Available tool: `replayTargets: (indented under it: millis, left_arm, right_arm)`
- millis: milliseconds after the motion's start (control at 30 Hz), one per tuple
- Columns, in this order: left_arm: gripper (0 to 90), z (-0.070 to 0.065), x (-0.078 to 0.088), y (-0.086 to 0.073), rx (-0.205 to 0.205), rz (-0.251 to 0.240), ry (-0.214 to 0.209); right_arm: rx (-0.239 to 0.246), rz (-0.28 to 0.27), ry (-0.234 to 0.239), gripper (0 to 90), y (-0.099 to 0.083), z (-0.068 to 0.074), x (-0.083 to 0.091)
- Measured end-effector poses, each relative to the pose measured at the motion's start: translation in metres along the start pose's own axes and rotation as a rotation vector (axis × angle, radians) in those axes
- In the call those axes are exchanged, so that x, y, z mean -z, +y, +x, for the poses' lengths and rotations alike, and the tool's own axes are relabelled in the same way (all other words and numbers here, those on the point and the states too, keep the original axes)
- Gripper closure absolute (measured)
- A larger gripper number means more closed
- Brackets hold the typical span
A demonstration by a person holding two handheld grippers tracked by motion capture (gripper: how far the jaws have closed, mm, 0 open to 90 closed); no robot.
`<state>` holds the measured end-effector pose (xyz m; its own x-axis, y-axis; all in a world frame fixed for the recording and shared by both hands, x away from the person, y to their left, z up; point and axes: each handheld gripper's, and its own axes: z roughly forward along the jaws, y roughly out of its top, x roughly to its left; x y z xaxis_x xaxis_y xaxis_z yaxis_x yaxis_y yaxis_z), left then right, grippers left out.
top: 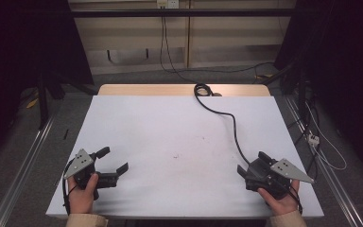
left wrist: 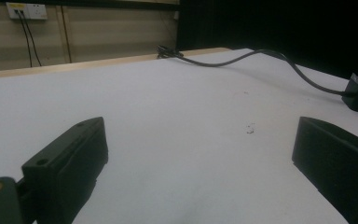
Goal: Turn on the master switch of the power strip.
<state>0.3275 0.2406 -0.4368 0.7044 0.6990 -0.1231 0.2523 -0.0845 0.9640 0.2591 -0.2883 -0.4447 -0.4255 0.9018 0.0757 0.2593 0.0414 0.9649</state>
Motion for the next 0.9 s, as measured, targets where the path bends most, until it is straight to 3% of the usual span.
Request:
replayTargets:
  millis: [900]
  left_arm:
    - [3.1, -0.0002, -0.0023, -0.001, 0.021, 0.004, -0.004]
  right_arm:
    - [0.004, 0.006, 0.021, 11.7, 0.01, -0.0076, 0.0047]
